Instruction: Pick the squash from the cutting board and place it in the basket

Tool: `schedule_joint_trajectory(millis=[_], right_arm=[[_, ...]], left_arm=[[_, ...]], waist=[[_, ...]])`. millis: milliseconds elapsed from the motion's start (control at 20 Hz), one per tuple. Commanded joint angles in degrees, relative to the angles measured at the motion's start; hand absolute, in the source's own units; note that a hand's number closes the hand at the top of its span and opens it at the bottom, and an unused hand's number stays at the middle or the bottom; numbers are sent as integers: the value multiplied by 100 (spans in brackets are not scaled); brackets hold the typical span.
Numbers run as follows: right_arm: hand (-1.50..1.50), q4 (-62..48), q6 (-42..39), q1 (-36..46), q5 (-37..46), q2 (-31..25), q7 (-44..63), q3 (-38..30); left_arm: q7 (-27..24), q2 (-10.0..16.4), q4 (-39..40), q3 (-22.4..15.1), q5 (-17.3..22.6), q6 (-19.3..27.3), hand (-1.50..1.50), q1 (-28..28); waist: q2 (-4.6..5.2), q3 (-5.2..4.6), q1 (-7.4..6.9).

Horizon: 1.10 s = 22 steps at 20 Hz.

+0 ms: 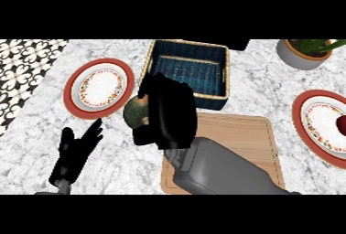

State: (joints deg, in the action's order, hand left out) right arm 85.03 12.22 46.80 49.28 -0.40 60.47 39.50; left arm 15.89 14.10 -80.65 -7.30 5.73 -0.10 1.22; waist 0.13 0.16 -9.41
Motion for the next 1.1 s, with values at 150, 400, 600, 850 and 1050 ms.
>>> schedule_joint_trajectory(millis=[150,400,600,850,1050], right_arm=[[150,-76,944,1515,66,38,1464,-490],[150,-646,896,2510,257,37,1941,-867],[150,-1198,750,3274,69,37,2204,-1327],[150,-2120,921,3948,52,37,2275,-1659],[150,-2886,1058,4239,-182,37,1903,-1888]], left_arm=[[105,-44,225,-20,-21,5,0,-7],[204,-98,172,18,-39,142,0,54],[148,42,152,82,-17,30,0,186],[158,-95,62,36,-104,200,0,201],[272,-63,20,153,-74,252,0,106]], waist=[[-41,-59,148],[-51,-61,263],[-36,-60,305],[9,-56,388],[48,-46,495]])
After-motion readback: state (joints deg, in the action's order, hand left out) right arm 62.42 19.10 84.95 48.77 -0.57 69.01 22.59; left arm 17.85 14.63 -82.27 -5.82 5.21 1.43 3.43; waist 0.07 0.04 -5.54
